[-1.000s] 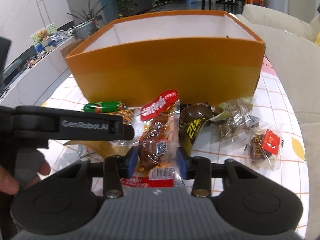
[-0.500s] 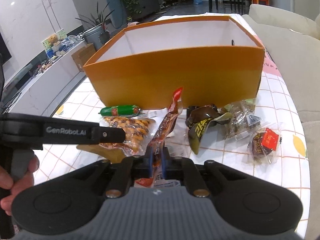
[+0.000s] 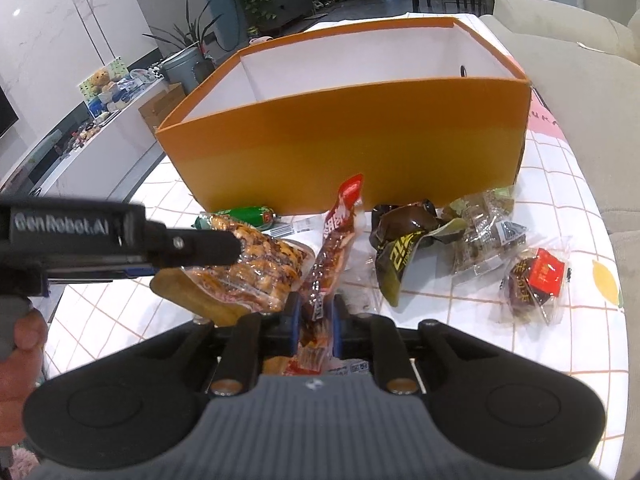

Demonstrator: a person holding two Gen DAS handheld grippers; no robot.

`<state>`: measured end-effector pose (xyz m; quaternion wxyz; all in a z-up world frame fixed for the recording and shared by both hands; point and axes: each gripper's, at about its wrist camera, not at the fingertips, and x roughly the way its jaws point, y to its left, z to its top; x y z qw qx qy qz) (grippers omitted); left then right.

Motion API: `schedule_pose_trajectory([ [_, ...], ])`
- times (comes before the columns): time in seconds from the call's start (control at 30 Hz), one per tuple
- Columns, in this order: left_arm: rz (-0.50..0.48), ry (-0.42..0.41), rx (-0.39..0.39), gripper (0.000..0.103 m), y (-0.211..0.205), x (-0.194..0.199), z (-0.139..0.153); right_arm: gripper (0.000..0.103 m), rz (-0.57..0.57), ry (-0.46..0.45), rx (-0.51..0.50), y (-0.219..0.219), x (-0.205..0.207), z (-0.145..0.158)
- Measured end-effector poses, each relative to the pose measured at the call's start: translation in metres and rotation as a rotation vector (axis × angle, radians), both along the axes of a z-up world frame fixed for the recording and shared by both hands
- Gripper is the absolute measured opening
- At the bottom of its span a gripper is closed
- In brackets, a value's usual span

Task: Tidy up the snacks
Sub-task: 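Grasp the red-labelled meat stick with the right gripper while the left grasps the peanut pack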

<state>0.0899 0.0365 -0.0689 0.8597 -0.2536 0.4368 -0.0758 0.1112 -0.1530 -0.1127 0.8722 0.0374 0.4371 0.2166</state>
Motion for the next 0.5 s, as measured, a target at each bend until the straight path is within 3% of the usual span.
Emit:
schedule_pose_trajectory([
  [0.1,-0.03,0.025,-0.091,0.032,-0.003,0.003,-0.004,0.013,-0.003,0.008,0.017,-0.002,0.002,-0.002],
  [0.2,-0.053,0.04,0.014,0.031,-0.02,0.006,-0.008,0.013,0.0,0.012,0.029,-0.001,0.003,-0.002],
  [0.3,-0.033,0.051,0.004,0.031,-0.021,0.011,-0.011,0.014,0.011,0.005,0.019,0.002,0.003,-0.002],
  [0.37,-0.029,0.035,0.045,0.034,-0.023,0.014,-0.011,0.014,0.014,0.012,0.027,0.001,0.003,-0.003],
  [0.5,-0.061,0.013,0.156,0.052,-0.03,0.017,-0.007,0.014,0.015,0.012,0.031,0.002,0.004,-0.003],
])
